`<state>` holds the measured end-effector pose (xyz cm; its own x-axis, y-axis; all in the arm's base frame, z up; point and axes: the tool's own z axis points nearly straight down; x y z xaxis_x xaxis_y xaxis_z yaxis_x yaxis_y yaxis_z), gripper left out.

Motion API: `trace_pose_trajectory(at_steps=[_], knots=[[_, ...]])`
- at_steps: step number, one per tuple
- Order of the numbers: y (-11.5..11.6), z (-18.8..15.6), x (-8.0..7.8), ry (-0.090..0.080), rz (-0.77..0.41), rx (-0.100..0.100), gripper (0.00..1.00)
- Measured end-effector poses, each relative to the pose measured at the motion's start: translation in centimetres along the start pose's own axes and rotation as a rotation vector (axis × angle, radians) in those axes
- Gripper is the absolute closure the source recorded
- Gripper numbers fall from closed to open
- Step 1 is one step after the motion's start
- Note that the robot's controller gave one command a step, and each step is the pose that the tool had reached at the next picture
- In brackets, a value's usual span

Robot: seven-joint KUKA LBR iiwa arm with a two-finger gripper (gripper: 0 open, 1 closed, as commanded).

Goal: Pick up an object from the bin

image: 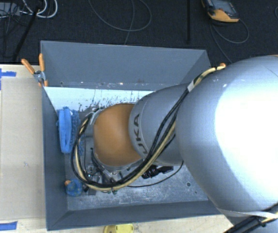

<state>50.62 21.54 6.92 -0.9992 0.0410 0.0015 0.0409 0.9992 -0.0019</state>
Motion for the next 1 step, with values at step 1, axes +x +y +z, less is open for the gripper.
trace_pose_trajectory(at_steps=[1], knots=[[-0.04,-0.25,0.07,0.001,0.001,0.0,1.0]])
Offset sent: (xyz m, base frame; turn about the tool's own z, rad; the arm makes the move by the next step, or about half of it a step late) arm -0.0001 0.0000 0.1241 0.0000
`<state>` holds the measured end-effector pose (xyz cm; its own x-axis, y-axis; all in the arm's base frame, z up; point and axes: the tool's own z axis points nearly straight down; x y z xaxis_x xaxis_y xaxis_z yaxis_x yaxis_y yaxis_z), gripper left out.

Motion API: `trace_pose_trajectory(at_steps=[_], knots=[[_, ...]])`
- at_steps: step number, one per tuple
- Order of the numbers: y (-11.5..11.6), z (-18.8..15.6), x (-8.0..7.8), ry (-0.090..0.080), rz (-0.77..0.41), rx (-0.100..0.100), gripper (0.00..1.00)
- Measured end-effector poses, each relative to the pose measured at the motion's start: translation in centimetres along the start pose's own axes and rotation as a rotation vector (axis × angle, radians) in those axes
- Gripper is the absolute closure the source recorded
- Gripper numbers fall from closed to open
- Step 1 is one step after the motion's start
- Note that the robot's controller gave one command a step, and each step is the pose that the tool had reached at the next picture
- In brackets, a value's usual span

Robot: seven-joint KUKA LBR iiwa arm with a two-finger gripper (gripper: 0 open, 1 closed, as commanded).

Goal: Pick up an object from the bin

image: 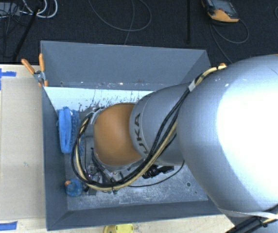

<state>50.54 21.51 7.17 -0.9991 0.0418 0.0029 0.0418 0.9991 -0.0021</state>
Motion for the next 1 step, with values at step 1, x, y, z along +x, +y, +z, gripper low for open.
trace_pose_trajectory(at_steps=[1], knots=[[-0.07,-1.07,0.15,0.006,0.001,0.002,1.0]])
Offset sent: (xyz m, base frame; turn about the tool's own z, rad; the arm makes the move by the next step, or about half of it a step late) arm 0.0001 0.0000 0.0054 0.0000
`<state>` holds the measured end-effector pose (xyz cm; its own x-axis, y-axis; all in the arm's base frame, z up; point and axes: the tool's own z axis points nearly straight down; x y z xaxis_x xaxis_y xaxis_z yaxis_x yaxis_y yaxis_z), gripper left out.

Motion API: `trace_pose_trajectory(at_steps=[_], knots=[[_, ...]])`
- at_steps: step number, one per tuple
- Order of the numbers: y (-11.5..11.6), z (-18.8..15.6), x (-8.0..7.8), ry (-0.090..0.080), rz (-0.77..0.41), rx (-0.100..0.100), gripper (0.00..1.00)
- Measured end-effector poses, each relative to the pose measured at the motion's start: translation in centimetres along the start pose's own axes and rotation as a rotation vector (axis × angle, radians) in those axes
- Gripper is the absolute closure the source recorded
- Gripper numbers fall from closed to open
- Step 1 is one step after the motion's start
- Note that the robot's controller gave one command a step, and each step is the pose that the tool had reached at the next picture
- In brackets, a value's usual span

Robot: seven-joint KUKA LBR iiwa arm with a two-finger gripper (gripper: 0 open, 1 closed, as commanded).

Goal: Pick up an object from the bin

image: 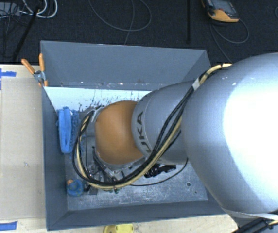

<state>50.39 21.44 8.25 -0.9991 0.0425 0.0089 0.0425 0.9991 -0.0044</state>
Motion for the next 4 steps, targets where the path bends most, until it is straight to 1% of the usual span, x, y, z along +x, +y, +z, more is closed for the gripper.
trace_pose_trajectory(at_steps=[1,2,3,4], knots=[[0.0,-2.3,0.1,0.001,0.0,0.0,1.0],[0.1,-4.1,-0.1,-0.009,0.002,-0.005,1.0],[0.0,-5.2,0.0,-0.005,0.003,-0.003,1.0],[-0.1,-7.3,0.1,-0.002,0.003,-0.001,1.0]])
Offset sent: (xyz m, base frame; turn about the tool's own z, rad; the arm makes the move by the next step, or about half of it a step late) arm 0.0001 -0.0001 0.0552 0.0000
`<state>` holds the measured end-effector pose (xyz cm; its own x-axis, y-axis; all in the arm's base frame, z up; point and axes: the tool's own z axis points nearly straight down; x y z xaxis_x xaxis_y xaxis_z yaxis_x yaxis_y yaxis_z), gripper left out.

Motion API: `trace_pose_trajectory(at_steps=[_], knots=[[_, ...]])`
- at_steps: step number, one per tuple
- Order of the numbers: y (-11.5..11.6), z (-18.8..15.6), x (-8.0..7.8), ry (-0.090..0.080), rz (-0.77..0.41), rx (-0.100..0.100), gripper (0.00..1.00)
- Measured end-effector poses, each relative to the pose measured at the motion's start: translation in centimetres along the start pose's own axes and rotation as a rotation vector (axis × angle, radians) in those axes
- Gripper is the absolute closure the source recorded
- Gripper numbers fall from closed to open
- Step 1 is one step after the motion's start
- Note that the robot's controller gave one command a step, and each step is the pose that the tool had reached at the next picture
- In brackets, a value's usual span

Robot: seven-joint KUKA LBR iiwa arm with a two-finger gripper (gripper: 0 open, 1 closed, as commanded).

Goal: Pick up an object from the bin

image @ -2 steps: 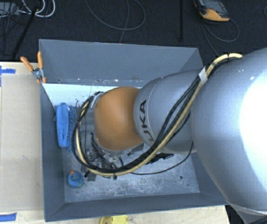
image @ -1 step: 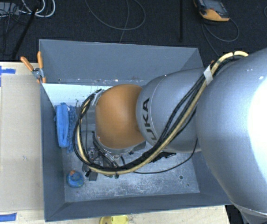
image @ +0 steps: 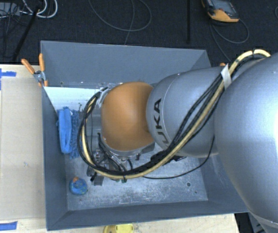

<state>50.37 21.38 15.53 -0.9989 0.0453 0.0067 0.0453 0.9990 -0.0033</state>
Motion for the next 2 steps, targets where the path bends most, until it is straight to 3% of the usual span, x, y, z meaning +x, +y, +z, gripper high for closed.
trace_pose_trajectory(at_steps=[2], knots=[[0.02,-2.38,-0.16,-0.008,0.002,-0.004,1.0]])
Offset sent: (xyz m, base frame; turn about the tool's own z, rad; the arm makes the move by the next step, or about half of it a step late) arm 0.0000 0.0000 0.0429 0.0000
